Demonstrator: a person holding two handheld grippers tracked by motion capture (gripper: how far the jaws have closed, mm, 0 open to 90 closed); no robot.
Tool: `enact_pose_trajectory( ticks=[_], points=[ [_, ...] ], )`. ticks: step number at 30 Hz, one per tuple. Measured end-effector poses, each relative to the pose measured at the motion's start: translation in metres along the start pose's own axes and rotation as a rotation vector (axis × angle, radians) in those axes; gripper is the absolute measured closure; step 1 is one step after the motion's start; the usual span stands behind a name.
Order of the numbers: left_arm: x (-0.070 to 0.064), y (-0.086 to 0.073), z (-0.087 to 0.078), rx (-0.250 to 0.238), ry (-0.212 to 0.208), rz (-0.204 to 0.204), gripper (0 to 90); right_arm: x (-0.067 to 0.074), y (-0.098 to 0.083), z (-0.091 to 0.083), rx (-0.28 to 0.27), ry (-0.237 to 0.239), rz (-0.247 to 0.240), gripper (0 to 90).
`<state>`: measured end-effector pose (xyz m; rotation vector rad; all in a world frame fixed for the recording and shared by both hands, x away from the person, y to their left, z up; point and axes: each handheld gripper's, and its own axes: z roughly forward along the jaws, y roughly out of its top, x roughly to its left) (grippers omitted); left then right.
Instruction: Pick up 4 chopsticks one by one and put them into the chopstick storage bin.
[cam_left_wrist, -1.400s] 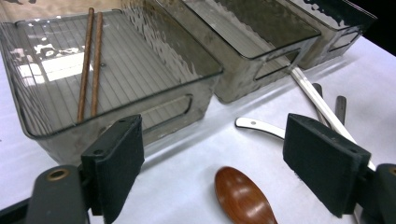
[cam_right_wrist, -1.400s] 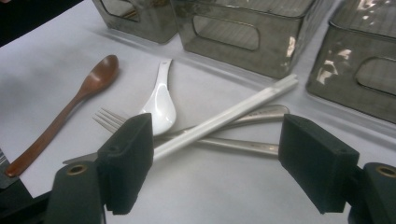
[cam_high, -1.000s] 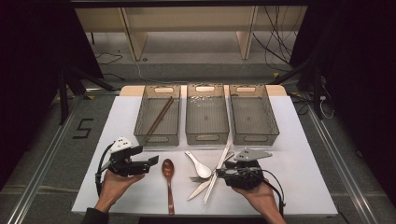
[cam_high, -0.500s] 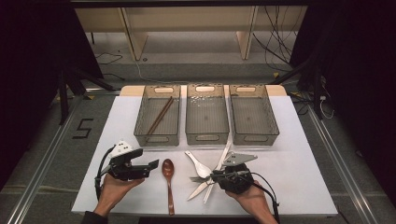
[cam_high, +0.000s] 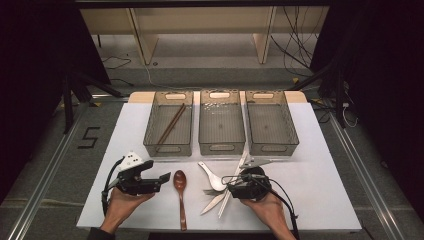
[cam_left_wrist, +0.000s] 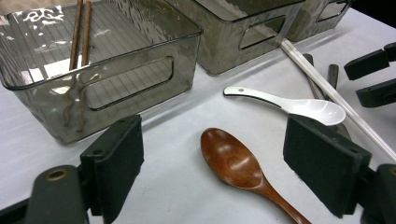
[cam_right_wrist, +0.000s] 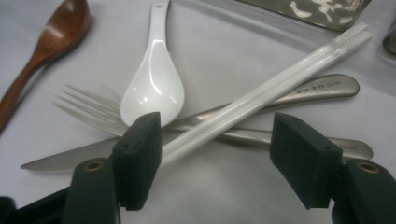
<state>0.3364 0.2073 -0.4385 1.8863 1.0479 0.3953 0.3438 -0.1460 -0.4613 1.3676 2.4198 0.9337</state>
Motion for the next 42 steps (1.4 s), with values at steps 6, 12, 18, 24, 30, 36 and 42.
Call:
enact_pose_trajectory(
  ticks=[6, 12, 18, 24, 30, 36, 42],
  points=[
    [0.000, 0.000, 0.000, 0.003, 0.000, 0.006, 19.7, -0.002, 0.005, 0.009, 0.024, -0.030, 0.008, 32.6],
    [0.000, 0.000, 0.000, 0.001, 0.001, 0.009, 19.7, -0.010, 0.012, 0.011, 0.029, -0.057, 0.033, 33.2],
    [-0.001, -0.001, 0.000, 0.001, 0.003, 0.014, 19.7, -0.016, 0.015, 0.016, 0.050, -0.080, 0.045, 34.5],
    [0.000, -0.001, 0.000, 0.004, 0.004, 0.017, 19.7, -0.018, 0.017, 0.019, 0.069, -0.084, 0.040, 37.3],
    [0.000, -0.001, 0.000, 0.002, 0.005, 0.016, 19.7, -0.019, 0.018, 0.020, 0.089, -0.090, 0.026, 43.5],
    [0.000, -0.001, 0.000, 0.002, 0.004, 0.019, 19.7, -0.022, 0.019, 0.019, 0.106, -0.075, 0.027, 52.9],
    [-0.001, -0.001, 0.000, 0.004, 0.004, 0.022, 19.7, -0.027, 0.021, 0.018, 0.125, -0.067, 0.045, 60.2]
  ],
)
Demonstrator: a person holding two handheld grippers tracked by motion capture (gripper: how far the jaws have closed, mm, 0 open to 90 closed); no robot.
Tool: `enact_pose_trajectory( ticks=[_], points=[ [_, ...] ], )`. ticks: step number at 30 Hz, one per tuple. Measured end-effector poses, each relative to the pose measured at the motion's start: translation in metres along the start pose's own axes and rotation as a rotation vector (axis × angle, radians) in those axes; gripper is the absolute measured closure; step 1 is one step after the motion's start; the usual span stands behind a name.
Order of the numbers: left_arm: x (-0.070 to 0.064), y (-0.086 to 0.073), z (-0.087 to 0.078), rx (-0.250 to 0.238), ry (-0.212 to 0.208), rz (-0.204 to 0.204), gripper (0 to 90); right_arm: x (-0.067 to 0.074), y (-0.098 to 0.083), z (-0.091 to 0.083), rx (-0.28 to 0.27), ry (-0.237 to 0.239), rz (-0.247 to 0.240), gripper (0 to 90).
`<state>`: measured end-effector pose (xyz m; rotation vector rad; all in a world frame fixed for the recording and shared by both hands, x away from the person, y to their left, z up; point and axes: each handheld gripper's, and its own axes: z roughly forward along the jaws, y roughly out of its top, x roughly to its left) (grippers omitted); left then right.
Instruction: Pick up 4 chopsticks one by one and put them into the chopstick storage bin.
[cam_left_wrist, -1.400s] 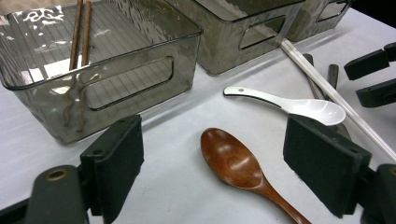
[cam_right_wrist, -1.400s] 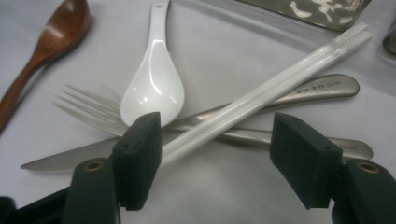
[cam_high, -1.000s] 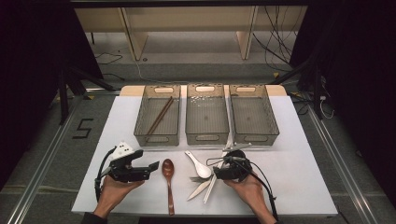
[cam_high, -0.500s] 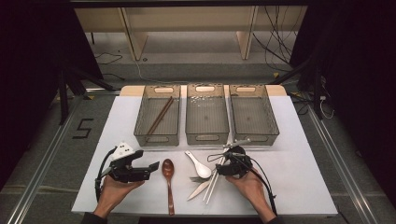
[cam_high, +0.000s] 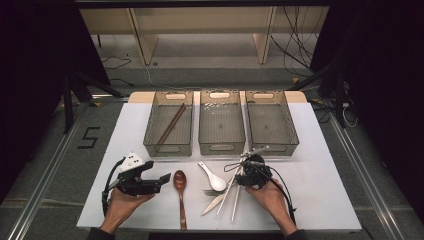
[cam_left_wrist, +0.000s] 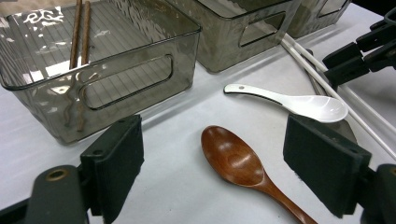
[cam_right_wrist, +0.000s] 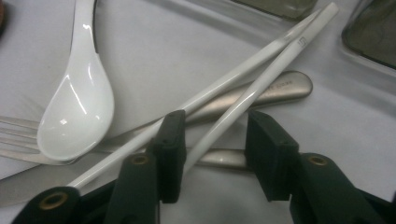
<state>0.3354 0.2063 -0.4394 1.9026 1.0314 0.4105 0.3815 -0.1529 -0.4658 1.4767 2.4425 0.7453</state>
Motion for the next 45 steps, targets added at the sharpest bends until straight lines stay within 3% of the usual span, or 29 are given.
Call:
enact_pose_trajectory(
  ticks=[20, 30, 45],
  points=[
    [-0.001, 0.000, 0.001, 0.003, -0.007, 0.010, 19.7, -0.019, -0.001, -0.009, 0.085, 0.034, 0.029, 74.5],
    [-0.001, 0.000, 0.001, 0.005, -0.007, 0.015, 19.8, -0.021, -0.003, -0.010, 0.132, 0.026, 0.013, 74.3],
    [-0.002, 0.000, 0.001, 0.010, -0.009, 0.021, 19.8, -0.031, -0.010, -0.015, 0.163, 0.038, 0.049, 79.9]
  ],
)
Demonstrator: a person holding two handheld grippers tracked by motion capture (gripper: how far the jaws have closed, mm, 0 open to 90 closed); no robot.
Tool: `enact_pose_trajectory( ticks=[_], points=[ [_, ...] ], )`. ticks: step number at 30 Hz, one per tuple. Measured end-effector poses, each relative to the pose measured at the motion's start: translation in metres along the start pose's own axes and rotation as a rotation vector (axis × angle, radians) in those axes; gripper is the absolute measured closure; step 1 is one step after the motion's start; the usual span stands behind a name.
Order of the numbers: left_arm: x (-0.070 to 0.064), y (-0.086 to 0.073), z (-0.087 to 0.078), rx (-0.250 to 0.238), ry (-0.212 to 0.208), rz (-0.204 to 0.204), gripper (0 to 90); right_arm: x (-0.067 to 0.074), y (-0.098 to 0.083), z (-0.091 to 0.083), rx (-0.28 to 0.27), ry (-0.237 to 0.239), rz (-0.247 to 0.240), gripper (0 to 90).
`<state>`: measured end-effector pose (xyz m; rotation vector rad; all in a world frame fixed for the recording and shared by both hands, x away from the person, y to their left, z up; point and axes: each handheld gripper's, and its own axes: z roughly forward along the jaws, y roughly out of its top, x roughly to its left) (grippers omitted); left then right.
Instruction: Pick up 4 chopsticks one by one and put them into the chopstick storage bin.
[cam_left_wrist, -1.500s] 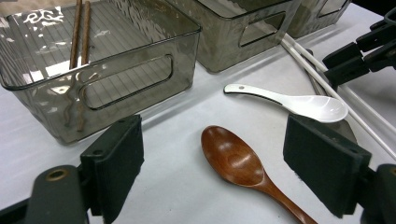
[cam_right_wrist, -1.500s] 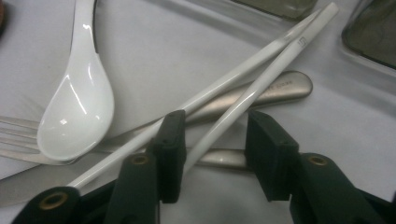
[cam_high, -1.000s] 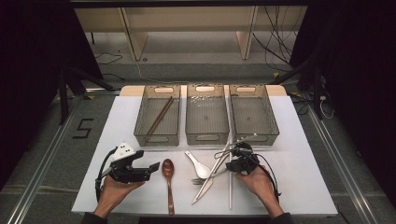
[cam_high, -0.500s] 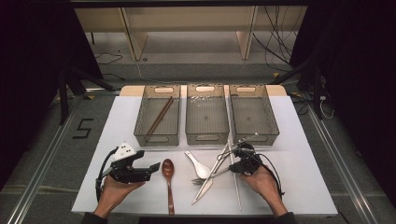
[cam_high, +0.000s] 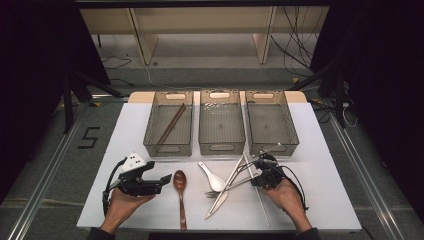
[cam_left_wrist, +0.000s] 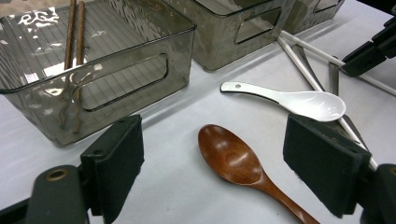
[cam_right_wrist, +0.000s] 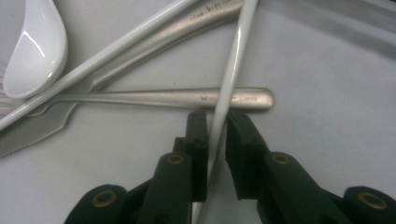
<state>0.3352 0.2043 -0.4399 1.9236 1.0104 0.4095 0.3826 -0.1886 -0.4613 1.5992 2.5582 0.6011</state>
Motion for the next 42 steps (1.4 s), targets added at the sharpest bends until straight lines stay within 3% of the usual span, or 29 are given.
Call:
enact_pose_trajectory(
  ticks=[10, 18, 24, 31, 42],
  points=[
    [0.000, 0.000, 0.000, 0.000, -0.001, 0.003, 19.9, -0.003, -0.004, -0.003, -0.001, 0.037, 0.001, 84.7],
    [0.001, 0.000, 0.000, -0.007, 0.004, -0.002, 19.9, 0.005, -0.003, -0.006, -0.008, 0.035, -0.063, 85.0],
    [0.003, -0.001, -0.002, -0.022, 0.002, -0.013, 19.9, 0.013, 0.000, -0.017, -0.046, 0.045, -0.101, 85.0],
    [0.004, -0.001, -0.004, -0.047, 0.000, -0.020, 19.9, 0.021, 0.009, -0.027, -0.086, 0.061, -0.137, 85.0],
    [0.005, -0.004, -0.010, -0.096, -0.004, -0.030, 19.8, 0.032, 0.038, -0.033, -0.146, 0.088, -0.149, 84.9]
  ],
)
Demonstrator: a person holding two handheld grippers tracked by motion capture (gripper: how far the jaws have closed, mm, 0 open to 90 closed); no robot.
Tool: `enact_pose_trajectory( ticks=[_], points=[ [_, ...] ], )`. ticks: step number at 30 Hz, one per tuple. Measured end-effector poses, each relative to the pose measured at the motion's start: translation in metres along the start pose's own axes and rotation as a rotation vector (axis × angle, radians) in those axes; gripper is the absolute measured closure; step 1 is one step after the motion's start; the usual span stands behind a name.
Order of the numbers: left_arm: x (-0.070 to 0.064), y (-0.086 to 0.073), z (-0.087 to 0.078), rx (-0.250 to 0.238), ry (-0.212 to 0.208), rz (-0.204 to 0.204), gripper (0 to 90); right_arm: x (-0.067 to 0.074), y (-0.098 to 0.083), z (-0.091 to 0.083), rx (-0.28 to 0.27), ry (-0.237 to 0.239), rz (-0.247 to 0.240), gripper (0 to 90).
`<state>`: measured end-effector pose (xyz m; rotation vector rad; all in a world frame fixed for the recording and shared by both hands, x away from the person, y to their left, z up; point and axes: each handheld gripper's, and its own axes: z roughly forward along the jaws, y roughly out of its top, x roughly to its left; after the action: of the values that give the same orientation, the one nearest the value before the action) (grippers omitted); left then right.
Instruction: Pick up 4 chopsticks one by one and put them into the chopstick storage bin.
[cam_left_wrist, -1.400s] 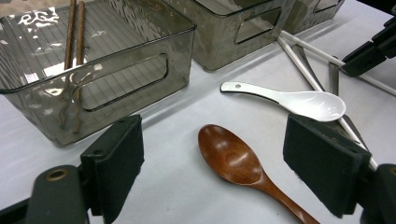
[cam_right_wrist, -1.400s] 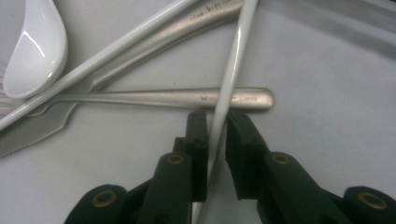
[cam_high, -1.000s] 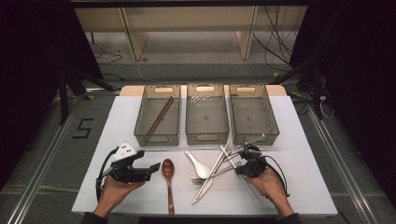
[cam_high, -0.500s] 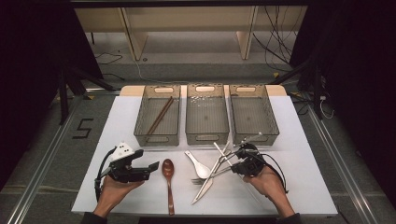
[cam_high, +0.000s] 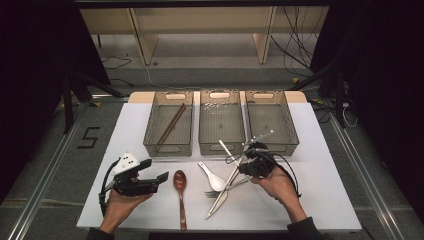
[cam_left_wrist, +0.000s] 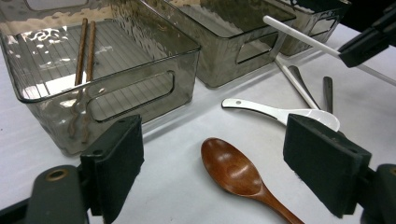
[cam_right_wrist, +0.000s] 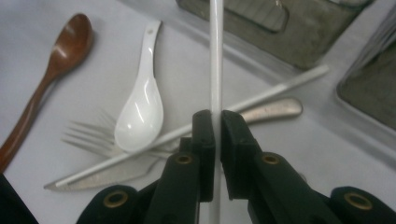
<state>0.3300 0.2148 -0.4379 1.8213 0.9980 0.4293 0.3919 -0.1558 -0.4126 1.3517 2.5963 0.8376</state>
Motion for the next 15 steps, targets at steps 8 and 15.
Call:
enact_pose_trajectory(
  ticks=[8, 15],
  points=[
    [0.000, -0.003, -0.003, -0.018, -0.009, -0.011, 18.9, 0.007, 0.027, 0.002, -0.030, 0.008, -0.025, 85.0],
    [-0.001, -0.006, -0.005, -0.024, -0.011, -0.014, 18.2, 0.015, 0.054, 0.007, -0.053, 0.020, -0.036, 84.9]
  ],
)
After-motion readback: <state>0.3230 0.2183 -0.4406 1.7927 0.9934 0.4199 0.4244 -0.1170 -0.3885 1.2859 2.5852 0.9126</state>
